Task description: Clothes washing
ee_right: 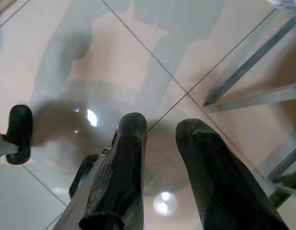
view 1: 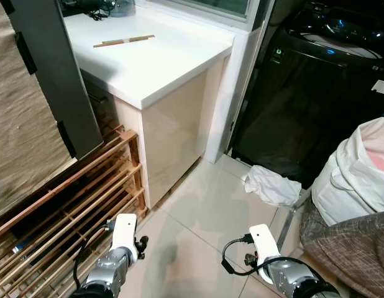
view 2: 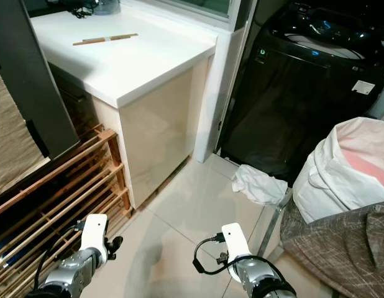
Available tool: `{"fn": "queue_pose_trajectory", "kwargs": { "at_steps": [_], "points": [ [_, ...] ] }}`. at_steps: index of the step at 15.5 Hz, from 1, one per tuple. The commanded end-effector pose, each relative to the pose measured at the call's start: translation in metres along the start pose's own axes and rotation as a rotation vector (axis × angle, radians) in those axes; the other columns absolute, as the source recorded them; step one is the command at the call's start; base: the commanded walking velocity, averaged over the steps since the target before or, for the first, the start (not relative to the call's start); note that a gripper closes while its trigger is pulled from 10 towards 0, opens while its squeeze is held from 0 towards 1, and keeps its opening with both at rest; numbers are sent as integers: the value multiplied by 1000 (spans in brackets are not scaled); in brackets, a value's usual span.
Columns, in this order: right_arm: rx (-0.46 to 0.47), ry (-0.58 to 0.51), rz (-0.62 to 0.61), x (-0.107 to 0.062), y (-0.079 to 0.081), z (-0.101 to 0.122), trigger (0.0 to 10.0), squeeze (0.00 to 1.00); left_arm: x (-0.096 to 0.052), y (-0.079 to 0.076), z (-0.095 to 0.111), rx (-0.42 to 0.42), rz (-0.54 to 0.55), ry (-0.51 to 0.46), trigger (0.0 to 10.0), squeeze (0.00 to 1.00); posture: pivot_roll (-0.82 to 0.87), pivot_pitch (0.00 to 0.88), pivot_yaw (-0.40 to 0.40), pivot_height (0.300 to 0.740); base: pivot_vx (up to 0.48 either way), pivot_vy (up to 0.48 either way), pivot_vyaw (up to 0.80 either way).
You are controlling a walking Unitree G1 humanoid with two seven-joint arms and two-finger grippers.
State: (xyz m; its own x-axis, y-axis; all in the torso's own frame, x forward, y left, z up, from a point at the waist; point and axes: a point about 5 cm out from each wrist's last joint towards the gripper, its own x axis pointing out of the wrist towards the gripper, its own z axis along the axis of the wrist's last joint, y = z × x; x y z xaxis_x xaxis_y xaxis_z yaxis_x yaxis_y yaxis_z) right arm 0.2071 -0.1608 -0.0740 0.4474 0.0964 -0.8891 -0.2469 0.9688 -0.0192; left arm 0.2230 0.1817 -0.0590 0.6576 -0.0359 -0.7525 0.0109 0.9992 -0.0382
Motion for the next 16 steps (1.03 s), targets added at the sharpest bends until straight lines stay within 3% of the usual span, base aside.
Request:
{"fn": "queue_pose_trajectory", "kwargs": {
  "at_steps": [1,16],
  "points": [
    [9,6,-17,0,-4,0,10000,0,-1,-2,-10,-8,-12,34,10000,0,120,0,-87,740,0,0,0],
    [16,-35,-12,-1,-6,7,10000,0,-1,-4,-16,-9,-29,57,10000,0,125,0,-97,740,0,0,0]
  ]
}}
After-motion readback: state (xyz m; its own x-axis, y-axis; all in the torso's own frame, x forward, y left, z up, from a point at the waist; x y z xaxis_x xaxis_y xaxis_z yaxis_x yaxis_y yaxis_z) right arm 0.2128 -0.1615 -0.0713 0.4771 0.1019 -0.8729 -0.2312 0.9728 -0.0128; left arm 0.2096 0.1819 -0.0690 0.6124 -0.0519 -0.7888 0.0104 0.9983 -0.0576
